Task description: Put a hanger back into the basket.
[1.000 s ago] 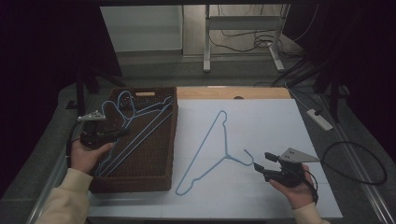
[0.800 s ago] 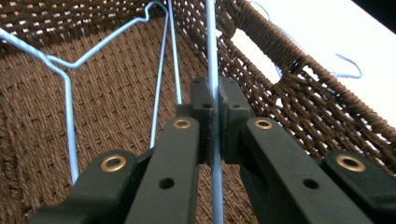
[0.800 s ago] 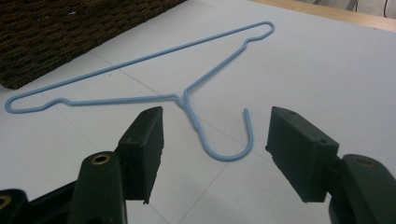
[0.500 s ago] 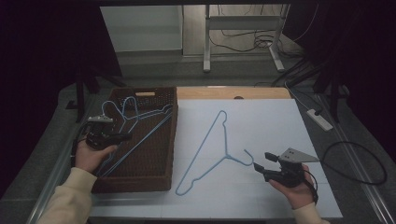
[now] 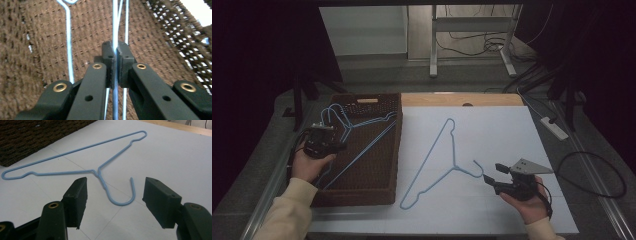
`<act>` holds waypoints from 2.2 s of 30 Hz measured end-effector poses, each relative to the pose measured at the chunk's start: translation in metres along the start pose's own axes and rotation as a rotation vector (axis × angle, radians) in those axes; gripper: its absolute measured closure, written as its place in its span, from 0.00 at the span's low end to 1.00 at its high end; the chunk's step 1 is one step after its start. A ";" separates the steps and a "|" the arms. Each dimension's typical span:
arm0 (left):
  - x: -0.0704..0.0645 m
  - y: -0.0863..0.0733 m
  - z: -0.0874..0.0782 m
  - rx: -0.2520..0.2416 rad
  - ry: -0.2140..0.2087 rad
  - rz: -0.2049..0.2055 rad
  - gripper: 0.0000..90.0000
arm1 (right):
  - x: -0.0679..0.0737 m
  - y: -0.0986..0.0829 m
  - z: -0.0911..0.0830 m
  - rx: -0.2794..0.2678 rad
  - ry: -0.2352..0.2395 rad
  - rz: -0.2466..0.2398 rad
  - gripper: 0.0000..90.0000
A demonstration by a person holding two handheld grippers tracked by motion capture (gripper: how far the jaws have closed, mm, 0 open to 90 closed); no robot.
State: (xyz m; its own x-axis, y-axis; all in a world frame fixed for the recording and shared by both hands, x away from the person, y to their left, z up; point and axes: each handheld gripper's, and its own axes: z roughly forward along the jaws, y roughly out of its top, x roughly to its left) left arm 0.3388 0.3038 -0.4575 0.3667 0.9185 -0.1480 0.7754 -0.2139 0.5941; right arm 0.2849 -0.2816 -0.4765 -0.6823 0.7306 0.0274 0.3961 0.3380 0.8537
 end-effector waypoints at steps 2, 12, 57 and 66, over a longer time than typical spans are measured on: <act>0.001 0.000 0.002 0.012 0.019 0.002 0.96 | 0.000 0.000 0.000 0.001 0.000 0.000 0.41; -0.002 0.003 0.006 0.015 0.117 0.026 0.81 | 0.000 0.000 0.000 0.002 0.002 0.001 0.41; -0.134 -0.033 -0.042 -0.311 -0.239 0.260 0.42 | -0.004 -0.001 -0.001 0.003 -0.002 0.006 0.40; -0.146 -0.037 -0.036 -0.297 -0.262 0.274 0.42 | -0.003 -0.001 0.001 0.012 -0.007 -0.007 0.40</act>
State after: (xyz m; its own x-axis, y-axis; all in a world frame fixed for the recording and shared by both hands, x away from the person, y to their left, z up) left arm 0.2379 0.1895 -0.4297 0.6839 0.7186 -0.1259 0.4657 -0.2971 0.8336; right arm 0.2869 -0.2836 -0.4779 -0.6809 0.7321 0.0180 0.3990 0.3502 0.8474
